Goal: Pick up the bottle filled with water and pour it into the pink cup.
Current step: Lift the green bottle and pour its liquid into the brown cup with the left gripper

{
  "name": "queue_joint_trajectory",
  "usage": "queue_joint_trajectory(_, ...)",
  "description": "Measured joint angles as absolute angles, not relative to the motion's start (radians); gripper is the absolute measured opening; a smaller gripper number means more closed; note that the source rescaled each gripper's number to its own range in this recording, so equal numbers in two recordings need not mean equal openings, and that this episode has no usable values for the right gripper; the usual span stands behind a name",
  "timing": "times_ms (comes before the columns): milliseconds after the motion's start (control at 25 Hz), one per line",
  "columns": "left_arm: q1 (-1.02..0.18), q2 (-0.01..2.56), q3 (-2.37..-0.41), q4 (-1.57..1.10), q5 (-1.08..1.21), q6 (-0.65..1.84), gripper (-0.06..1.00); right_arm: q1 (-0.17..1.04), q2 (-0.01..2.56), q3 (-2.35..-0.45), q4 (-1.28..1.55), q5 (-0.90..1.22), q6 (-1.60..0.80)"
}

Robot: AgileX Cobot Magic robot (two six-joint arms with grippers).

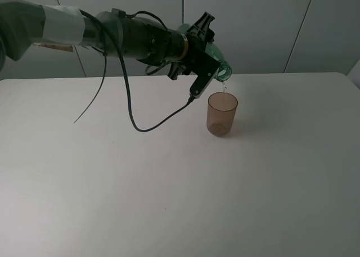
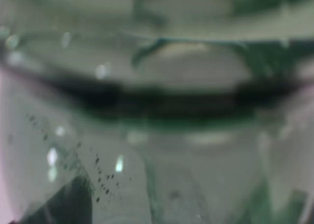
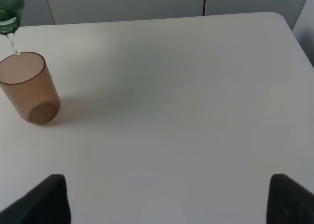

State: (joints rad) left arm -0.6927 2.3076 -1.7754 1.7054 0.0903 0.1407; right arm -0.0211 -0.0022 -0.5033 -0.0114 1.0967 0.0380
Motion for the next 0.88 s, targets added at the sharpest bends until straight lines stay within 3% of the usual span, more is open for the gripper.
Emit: queue_joint_trajectory(880, -0.695, 2.308, -1.775, 1.738, 0.102, 0.146, 0.01, -0.021, -0.002, -0.503, -0.011, 1.097, 0.038)
